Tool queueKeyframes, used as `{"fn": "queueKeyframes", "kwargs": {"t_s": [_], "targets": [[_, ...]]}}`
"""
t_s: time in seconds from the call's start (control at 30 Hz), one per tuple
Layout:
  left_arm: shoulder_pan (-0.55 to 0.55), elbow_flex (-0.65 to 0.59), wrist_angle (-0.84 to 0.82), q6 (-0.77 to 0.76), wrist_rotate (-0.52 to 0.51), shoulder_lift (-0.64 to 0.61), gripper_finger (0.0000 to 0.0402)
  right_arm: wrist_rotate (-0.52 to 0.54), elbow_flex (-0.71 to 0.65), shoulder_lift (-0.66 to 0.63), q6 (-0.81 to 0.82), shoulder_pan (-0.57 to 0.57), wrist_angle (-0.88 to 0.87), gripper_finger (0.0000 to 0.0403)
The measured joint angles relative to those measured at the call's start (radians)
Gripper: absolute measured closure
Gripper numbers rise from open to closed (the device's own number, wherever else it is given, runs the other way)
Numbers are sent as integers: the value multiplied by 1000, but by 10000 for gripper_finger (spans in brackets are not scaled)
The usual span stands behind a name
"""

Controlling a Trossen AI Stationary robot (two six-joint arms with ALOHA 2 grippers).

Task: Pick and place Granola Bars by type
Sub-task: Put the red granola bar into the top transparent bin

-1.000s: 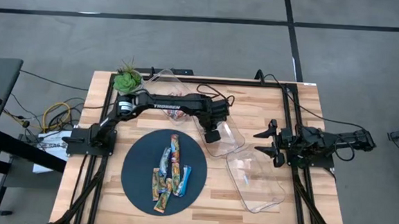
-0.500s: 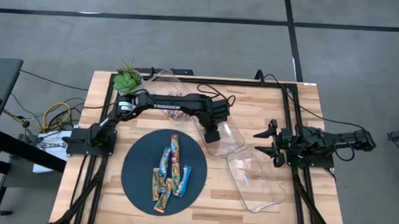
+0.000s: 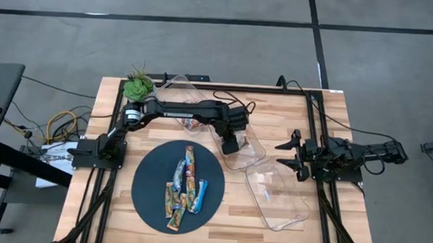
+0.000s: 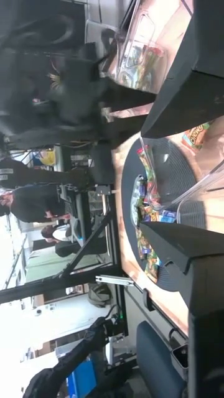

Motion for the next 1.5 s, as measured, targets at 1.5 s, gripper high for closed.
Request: {"fn": "queueKeyframes", "kwargs": {"t_s": [1.5], "targets": [[-252,-39,-285,-886,-330,-312,274,0,0,0,0,0,0,179]]}}
